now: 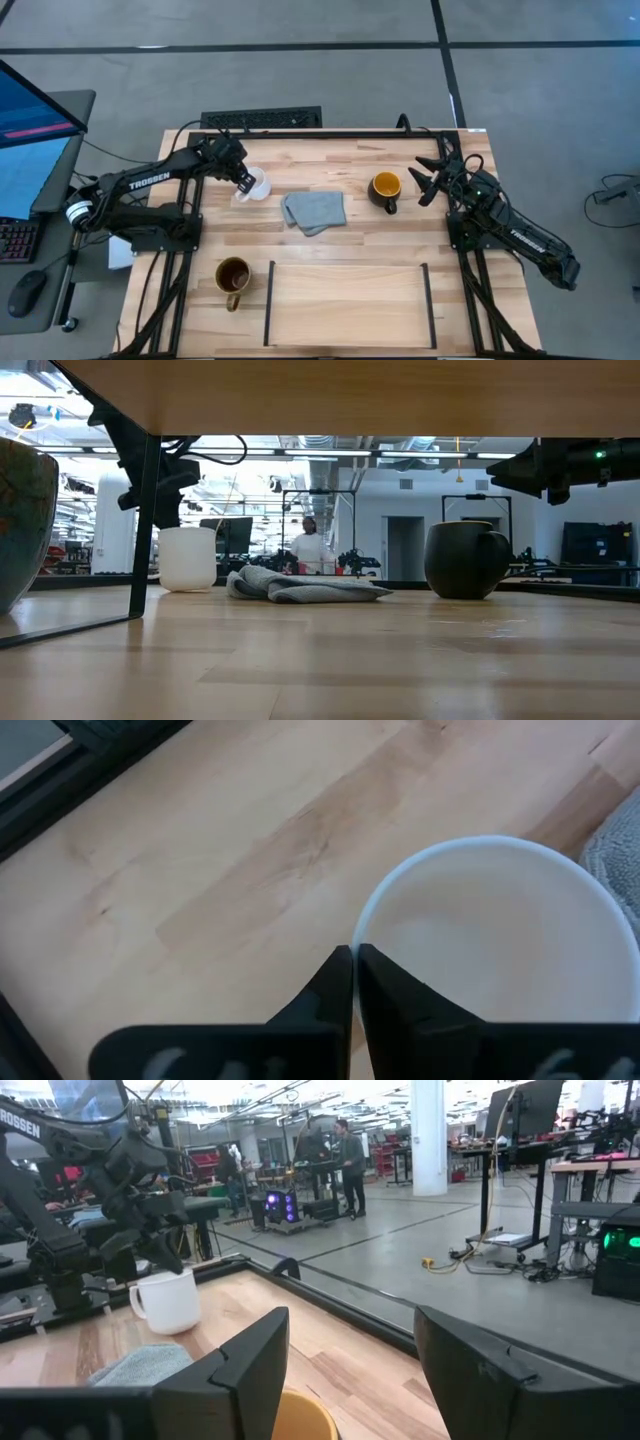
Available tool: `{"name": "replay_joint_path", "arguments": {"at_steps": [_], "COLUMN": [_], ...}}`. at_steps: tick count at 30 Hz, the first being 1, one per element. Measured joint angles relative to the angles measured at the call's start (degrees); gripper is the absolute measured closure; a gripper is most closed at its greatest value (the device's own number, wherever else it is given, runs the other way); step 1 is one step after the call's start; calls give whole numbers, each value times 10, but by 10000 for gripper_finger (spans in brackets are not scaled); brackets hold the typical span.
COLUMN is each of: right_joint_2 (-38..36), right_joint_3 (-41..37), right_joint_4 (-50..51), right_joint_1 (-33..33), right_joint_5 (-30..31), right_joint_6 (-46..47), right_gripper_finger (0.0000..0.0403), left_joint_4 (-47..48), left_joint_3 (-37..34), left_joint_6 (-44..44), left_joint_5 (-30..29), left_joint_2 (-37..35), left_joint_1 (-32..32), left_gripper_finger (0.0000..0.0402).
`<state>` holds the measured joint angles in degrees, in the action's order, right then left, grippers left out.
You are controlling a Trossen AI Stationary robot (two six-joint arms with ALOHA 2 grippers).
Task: Stack small to large cups/mugs on shelf
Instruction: Put the white mug on the shelf
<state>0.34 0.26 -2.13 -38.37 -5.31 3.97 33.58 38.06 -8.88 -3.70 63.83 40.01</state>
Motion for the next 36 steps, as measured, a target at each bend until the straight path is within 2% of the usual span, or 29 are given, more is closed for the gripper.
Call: {"name": "replay_joint_path", "arguments": {"at_steps": [7, 15, 20, 29, 36], "right_joint_2": [0, 0, 0, 0, 0], "right_joint_3": [0, 0, 0, 0, 0], "right_joint_4": [0, 0, 0, 0, 0], "right_joint_1": [0, 0, 0, 0, 0], "right_joint_5": [0, 0, 0, 0, 0], "right_joint_6": [0, 0, 0, -1, -10], "right_gripper_finger": [163, 163, 163, 163, 163], "left_joint_4": [0, 2, 1, 11, 15], "left_joint_3": [0, -1, -1, -1, -1], "left_joint_6": [0, -12, -13, -19, -22], "left_joint_5": [0, 2, 25, 25, 24], "left_joint_2": [0, 1, 1, 2, 53], "left_joint_1": [0, 0, 0, 0, -1], "left_gripper_finger": [398, 339, 319, 319, 319]}}
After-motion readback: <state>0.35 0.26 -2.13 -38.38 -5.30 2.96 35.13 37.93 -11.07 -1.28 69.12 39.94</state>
